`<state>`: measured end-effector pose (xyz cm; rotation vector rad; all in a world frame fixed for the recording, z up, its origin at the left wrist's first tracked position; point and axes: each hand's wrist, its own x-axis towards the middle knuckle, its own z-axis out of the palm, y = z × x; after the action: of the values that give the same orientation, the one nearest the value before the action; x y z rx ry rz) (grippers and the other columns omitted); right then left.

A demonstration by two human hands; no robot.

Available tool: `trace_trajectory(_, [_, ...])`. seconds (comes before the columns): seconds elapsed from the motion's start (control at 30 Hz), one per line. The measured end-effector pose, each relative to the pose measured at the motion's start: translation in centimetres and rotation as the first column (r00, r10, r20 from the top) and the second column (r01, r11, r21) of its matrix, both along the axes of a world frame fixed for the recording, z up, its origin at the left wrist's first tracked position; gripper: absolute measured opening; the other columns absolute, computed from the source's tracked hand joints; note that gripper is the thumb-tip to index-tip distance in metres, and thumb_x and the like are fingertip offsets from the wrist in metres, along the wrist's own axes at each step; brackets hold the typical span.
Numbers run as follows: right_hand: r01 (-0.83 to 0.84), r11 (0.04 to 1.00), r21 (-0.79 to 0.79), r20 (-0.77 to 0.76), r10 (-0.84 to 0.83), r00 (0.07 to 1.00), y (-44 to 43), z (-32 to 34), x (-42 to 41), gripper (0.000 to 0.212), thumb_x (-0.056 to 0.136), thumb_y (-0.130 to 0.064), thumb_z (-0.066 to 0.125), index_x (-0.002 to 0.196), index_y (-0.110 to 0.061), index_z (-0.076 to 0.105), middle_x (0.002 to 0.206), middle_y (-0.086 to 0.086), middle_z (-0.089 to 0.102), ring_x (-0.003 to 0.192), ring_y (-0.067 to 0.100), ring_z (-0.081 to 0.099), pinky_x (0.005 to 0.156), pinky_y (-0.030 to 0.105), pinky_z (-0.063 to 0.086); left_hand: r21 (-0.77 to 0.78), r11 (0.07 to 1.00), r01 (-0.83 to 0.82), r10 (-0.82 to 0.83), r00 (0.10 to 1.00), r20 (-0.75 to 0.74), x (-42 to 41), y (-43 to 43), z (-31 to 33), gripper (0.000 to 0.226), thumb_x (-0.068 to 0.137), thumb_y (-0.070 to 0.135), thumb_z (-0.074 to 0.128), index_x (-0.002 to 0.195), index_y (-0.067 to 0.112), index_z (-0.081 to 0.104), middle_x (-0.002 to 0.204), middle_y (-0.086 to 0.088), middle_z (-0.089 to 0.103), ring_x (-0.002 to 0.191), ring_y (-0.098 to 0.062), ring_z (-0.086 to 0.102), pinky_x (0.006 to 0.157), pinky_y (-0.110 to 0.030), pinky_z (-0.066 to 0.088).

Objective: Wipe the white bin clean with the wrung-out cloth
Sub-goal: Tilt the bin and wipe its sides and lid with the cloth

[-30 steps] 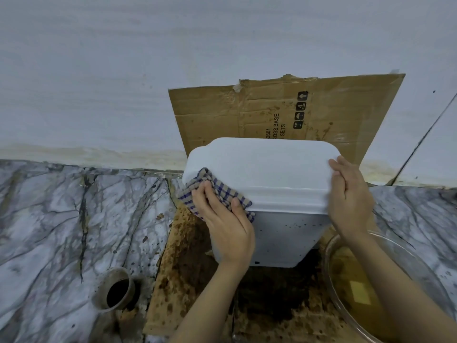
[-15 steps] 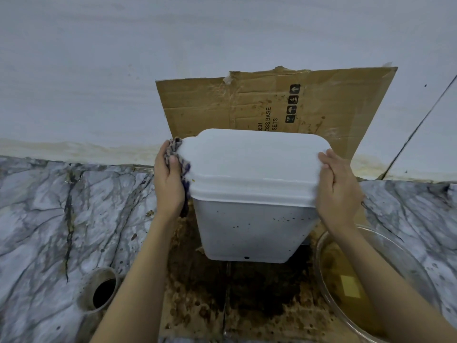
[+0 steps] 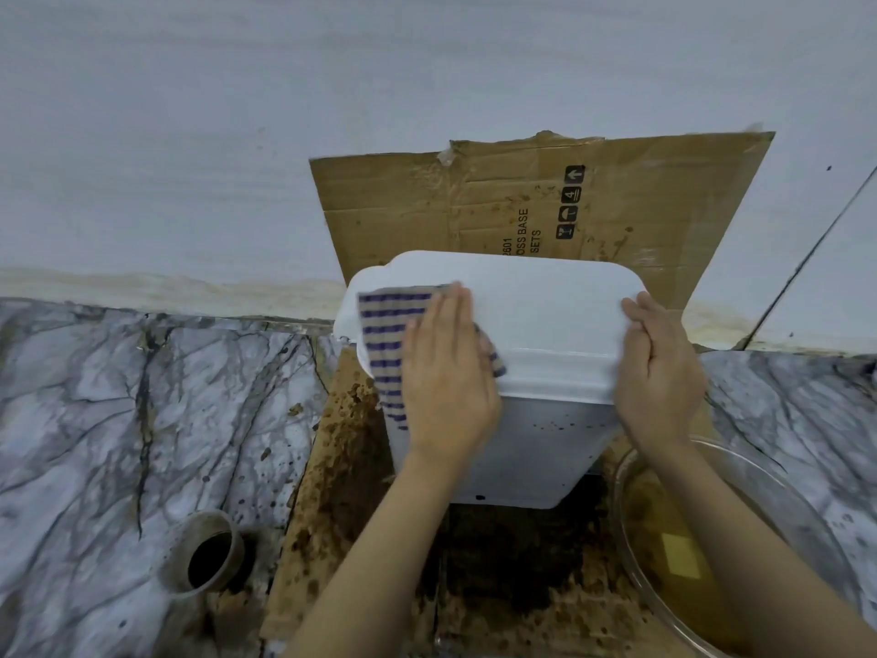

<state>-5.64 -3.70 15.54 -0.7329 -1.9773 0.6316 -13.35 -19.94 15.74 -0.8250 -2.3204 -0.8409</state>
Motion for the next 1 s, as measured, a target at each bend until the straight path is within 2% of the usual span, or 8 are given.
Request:
trace_trajectory(0.13, [-0.021,1.000,0.001,0.013,0.021,1.000,0.1,-0.1,0.5,0.043,0.094,-0.025,0.033,0.121,-0.010,0.063,0.132,0.005,0.058,0.123,0.021,0.052,0.100,0.030,0.037,-0.211,0.958,0.193,-0.183,0.981,0.064,-1.3,0.8,2.7,0.048,0.094,0.026,0.030,0.127,0.004,0.057,0.134,-0.010,0.056,0.126,-0.024,0.050,0.109,-0.033,0.031])
trace_trajectory(0.23, [-0.023,1.000,0.009,-0.008,0.024,1.000,0.0,-0.2,0.8,0.044,0.093,-0.026,0.033,0.120,-0.010,0.064,0.131,0.006,0.059,0.122,0.020,0.052,0.099,0.029,0.037,-0.269,0.901,0.340,-0.294,0.935,0.197,-3.3,-0.6,5.0,0.053,0.100,0.040,0.025,0.145,0.013,0.034,0.153,-0.001,0.031,0.143,-0.017,0.022,0.115,-0.028,0.011])
trace_trajectory(0.37, [-0.020,1.000,0.008,-0.010,0.020,1.000,-0.1,-0.2,1.0,0.040,0.093,-0.021,0.035,0.120,-0.010,0.064,0.131,0.005,0.058,0.122,0.020,0.052,0.098,0.027,0.036,-0.400,0.856,0.328,-0.311,0.944,0.111,-4.1,-4.3,4.9,0.076,0.089,0.063,0.016,0.150,0.019,0.019,0.158,0.005,0.013,0.145,-0.011,0.002,0.116,-0.030,-0.008])
trace_trajectory(0.47, [-0.024,0.999,0.029,-0.009,0.025,1.000,-0.1,-0.4,1.0,0.040,0.094,-0.021,0.035,0.119,-0.009,0.064,0.130,0.007,0.059,0.121,0.022,0.053,0.099,0.032,0.039,-0.483,0.778,0.401,-0.395,0.911,0.121,-5.5,-6.5,3.6,0.083,0.086,0.070,0.024,0.150,0.016,0.021,0.155,-0.001,0.023,0.144,-0.015,0.016,0.117,-0.030,0.003])
trace_trajectory(0.57, [-0.036,0.999,0.008,0.009,0.036,0.999,0.0,-0.3,0.8,0.041,0.094,-0.022,0.035,0.120,-0.009,0.063,0.132,0.006,0.058,0.123,0.021,0.051,0.101,0.032,0.038,-0.432,0.766,0.476,-0.448,0.877,0.172,-7.8,-7.5,3.9,0.081,0.087,0.070,0.027,0.147,0.016,0.028,0.152,-0.002,0.032,0.141,-0.017,0.026,0.117,-0.031,0.010])
trace_trajectory(0.77, [-0.026,1.000,0.011,0.010,0.026,1.000,-0.1,-0.3,0.7,0.041,0.094,-0.024,0.034,0.120,-0.011,0.063,0.131,0.004,0.058,0.122,0.017,0.051,0.099,0.027,0.035,-0.509,0.628,0.589,-0.615,0.776,0.139,-11.1,-8.8,4.2,0.072,0.093,0.054,0.032,0.147,0.008,0.025,0.152,-0.002,0.025,0.142,-0.012,0.018,0.118,-0.026,0.003])
trace_trajectory(0.93, [-0.013,1.000,0.012,-0.022,0.013,1.000,-0.2,-0.4,0.7,0.045,0.093,-0.028,0.032,0.119,-0.010,0.064,0.130,0.005,0.059,0.121,0.018,0.052,0.100,0.028,0.037,-0.589,0.545,0.597,-0.641,0.749,0.166,-15.3,-10.5,4.6,0.072,0.096,0.056,0.025,0.149,0.010,0.012,0.154,-0.009,0.022,0.144,-0.022,0.018,0.117,-0.040,0.017])
trace_trajectory(1.0, [-0.005,1.000,0.019,-0.035,0.006,0.999,-0.3,-0.4,0.6,0.046,0.092,-0.028,0.032,0.118,-0.008,0.064,0.128,0.007,0.060,0.120,0.019,0.053,0.099,0.028,0.037,-0.602,0.547,0.582,-0.629,0.760,0.164,-16.2,-10.8,4.7,0.072,0.096,0.057,0.024,0.150,0.011,0.009,0.155,-0.010,0.020,0.144,-0.024,0.016,0.116,-0.038,0.019])
